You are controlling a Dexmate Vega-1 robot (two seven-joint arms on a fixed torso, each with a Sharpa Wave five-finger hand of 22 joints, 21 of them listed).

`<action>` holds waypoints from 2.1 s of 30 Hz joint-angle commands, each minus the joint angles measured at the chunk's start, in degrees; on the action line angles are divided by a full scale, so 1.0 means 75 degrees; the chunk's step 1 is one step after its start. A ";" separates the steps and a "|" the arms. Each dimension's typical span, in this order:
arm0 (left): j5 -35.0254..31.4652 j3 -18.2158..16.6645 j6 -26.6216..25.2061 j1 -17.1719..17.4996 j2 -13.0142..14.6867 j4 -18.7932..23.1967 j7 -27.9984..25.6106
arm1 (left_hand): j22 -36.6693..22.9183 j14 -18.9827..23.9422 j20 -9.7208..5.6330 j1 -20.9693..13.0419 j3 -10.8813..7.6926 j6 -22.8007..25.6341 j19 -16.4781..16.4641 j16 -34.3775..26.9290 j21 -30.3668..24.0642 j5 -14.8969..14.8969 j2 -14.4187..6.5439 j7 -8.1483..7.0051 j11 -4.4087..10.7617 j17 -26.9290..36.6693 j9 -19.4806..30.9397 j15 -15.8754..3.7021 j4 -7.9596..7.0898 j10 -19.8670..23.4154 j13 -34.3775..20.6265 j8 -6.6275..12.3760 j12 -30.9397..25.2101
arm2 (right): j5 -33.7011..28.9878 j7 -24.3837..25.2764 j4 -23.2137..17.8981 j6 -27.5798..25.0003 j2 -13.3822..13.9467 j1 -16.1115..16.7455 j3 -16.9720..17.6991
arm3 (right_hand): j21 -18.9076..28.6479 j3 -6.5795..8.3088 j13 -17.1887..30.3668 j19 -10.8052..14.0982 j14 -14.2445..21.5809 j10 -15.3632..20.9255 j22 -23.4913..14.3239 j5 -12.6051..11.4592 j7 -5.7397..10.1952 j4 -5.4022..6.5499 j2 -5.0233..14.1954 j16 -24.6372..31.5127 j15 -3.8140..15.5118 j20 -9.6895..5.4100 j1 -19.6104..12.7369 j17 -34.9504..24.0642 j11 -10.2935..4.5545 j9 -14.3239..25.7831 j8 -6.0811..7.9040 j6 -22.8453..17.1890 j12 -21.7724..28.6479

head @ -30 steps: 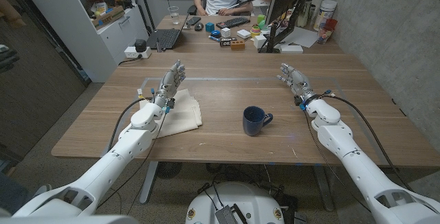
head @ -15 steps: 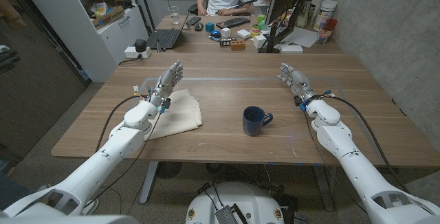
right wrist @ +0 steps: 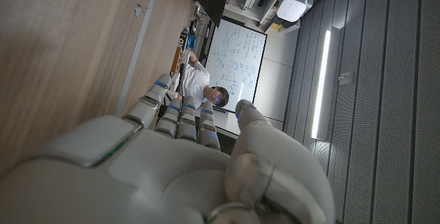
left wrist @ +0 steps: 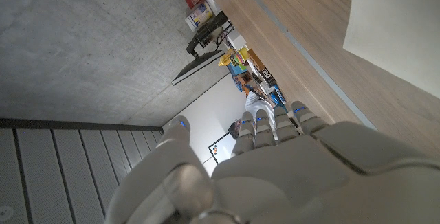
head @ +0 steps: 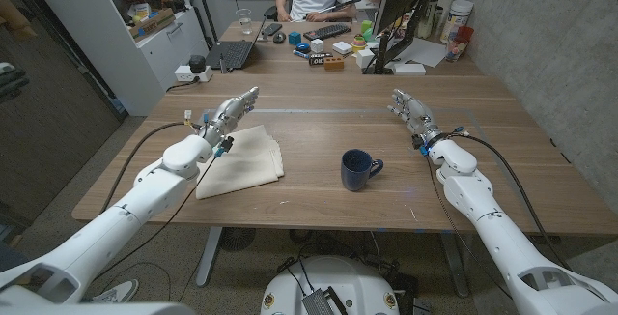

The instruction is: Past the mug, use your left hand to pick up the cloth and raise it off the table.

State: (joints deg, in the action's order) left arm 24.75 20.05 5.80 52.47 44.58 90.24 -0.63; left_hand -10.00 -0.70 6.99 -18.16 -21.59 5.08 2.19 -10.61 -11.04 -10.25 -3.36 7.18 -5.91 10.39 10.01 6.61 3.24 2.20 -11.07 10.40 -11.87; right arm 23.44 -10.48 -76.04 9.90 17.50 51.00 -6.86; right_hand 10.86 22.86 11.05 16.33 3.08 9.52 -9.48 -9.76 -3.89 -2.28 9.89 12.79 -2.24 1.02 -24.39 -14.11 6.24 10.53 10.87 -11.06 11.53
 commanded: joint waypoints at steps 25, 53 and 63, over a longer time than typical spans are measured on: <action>-0.5462 0.1047 -0.4065 -0.0157 0.2123 0.3800 -0.0955 | -0.0071 0.0931 0.0677 -0.1878 -0.0477 0.0636 -0.0528 -0.0213 -0.0155 -0.0054 0.0243 -0.0359 0.0521 0.0029 0.0076 -0.0048 0.0947 0.0907 -0.0193 0.0312 -0.0402 | -0.0111 -0.0072 0.0021 -0.0093 -0.0109 -0.0040 -0.0023 | 0.0038 0.0028 0.0044 0.0050 0.0087 0.0073 -0.0043 -0.0043 0.0019 0.0005 -0.0006 0.0046 -0.0012 0.0042 -0.0006 -0.0018 0.0005 0.0036 0.0030 -0.0046 0.0026; -0.8869 0.2472 -0.5739 -0.1280 0.2079 0.5042 0.2379 | -0.0171 0.1476 0.0737 -0.2283 -0.0330 0.0478 -0.1516 -0.0302 -0.0486 -0.0025 0.0797 -0.0396 0.0353 0.0067 0.0099 0.0254 0.0912 0.0833 -0.0364 0.0190 -0.0420 | -0.0098 -0.0098 0.0088 -0.0060 -0.0170 -0.0112 -0.0027 | 0.0031 0.0015 0.0044 0.0031 0.0114 0.0071 -0.0045 -0.0041 0.0045 0.0003 -0.0016 0.0056 -0.0020 0.0081 0.0008 -0.0014 0.0011 0.0037 0.0025 -0.0030 0.0024; -0.9510 0.2325 -0.5291 -0.1154 0.2134 0.5301 0.3260 | -0.0188 0.1644 0.0737 -0.2452 -0.0239 0.0246 -0.1959 -0.0327 -0.0608 -0.0084 0.1025 -0.0409 0.0302 0.0088 0.0118 0.0298 0.0872 0.0621 -0.0476 0.0136 -0.0393 | -0.0102 -0.0096 0.0199 -0.0031 -0.0216 -0.0215 -0.0029 | 0.0032 0.0010 0.0044 0.0033 0.0117 0.0068 -0.0045 -0.0041 0.0062 0.0002 -0.0017 0.0058 -0.0018 0.0091 0.0013 -0.0013 -0.0001 0.0037 0.0021 -0.0018 0.0022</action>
State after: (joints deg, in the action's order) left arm -40.33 37.31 -36.01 44.17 60.29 127.50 15.35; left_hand -11.07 10.83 12.28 -36.37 -23.67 7.33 -11.58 -12.75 -15.08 -10.52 3.62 4.32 -3.65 10.81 10.67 8.89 9.87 7.15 -14.26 11.42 -14.80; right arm 22.70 -11.24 -75.35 9.29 16.23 50.10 -7.08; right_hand 10.85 22.86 11.04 16.32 3.60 9.51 -9.75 -9.75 -3.89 -2.27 9.89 12.79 -2.35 1.45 -24.39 -14.12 6.23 10.52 10.87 -11.05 11.53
